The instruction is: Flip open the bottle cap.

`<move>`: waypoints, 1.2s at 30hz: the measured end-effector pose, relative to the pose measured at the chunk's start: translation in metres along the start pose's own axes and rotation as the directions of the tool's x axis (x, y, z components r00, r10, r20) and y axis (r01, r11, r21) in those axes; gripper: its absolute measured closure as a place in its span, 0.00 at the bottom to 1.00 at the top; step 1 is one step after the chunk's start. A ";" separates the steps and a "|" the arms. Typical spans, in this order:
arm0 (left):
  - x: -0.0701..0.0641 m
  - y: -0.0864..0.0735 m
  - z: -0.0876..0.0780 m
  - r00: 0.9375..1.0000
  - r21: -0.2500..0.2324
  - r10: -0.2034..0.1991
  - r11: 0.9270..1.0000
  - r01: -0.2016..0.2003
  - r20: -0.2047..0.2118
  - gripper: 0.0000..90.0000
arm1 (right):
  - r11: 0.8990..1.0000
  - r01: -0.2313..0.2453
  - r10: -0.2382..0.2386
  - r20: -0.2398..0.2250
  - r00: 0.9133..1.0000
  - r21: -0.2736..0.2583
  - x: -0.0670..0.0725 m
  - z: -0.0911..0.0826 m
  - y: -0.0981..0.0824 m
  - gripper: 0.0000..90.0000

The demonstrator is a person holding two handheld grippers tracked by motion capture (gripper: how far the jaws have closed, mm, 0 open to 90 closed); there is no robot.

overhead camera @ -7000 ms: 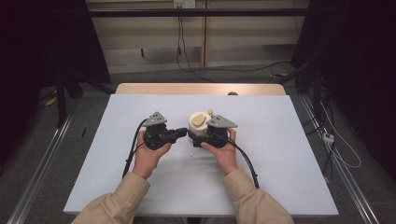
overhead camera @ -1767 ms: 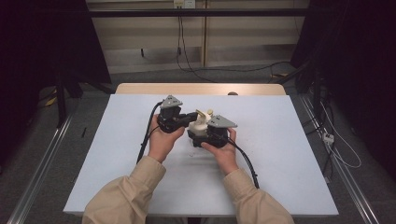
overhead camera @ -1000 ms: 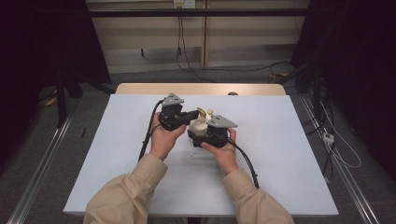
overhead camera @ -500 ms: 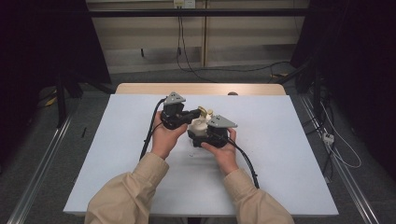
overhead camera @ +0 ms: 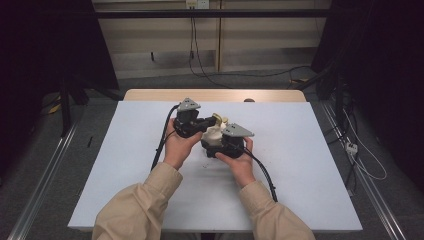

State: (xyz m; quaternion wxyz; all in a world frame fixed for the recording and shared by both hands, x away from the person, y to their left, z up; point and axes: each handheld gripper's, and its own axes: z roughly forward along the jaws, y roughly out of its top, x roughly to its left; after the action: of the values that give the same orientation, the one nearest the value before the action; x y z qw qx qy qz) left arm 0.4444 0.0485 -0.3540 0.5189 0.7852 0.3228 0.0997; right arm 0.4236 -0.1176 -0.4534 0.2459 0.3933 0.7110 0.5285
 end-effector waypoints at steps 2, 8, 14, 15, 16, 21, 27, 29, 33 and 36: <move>0.000 0.001 0.000 1.000 0.001 0.001 1.000 -0.001 0.001 1.00 | 1.000 -0.001 0.001 -0.001 1.000 0.000 0.000 0.000 0.000 0.08; -0.001 0.002 0.001 1.000 0.000 0.002 1.000 -0.002 0.002 1.00 | 1.000 -0.002 0.002 -0.001 1.000 0.000 0.000 0.000 0.000 0.08; 0.000 0.002 0.002 1.000 0.003 0.003 1.000 -0.003 -0.001 1.00 | 1.000 -0.001 0.001 0.000 1.000 0.000 0.000 0.000 0.000 0.08; 0.000 0.002 0.002 1.000 0.004 0.004 1.000 -0.004 -0.002 1.00 | 1.000 -0.002 0.002 -0.001 1.000 0.000 0.000 0.000 0.000 0.08; 0.000 0.002 0.002 1.000 0.004 0.004 1.000 -0.004 -0.002 1.00 | 1.000 -0.002 0.002 -0.001 1.000 0.000 0.000 0.000 0.000 0.08; 0.000 0.003 0.003 1.000 0.006 0.005 1.000 -0.005 -0.001 1.00 | 1.000 -0.002 0.002 -0.001 1.000 0.000 0.000 0.000 0.000 0.08; -0.001 0.003 0.005 1.000 0.005 0.006 1.000 -0.006 0.002 1.00 | 1.000 -0.002 0.002 -0.001 1.000 0.000 0.000 0.000 0.000 0.08; -0.001 0.003 0.007 1.000 0.007 0.006 1.000 -0.006 0.002 1.00 | 1.000 -0.002 0.002 -0.001 1.000 0.000 0.000 0.000 0.000 0.08; -0.001 0.003 0.009 1.000 0.007 0.005 1.000 -0.005 0.004 1.00 | 1.000 -0.003 0.003 0.000 1.000 0.000 0.000 0.000 0.000 0.08; -0.001 0.003 0.009 1.000 0.004 0.005 1.000 -0.005 0.004 1.00 | 1.000 -0.003 0.003 -0.001 1.000 0.000 0.000 0.000 0.000 0.08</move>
State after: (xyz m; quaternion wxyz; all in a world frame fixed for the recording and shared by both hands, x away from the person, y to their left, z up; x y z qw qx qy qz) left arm 0.4494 0.0405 -0.3551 0.5176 0.7874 0.3199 0.0985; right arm 0.4235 -0.1176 -0.4534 0.2450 0.3942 0.7105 0.5290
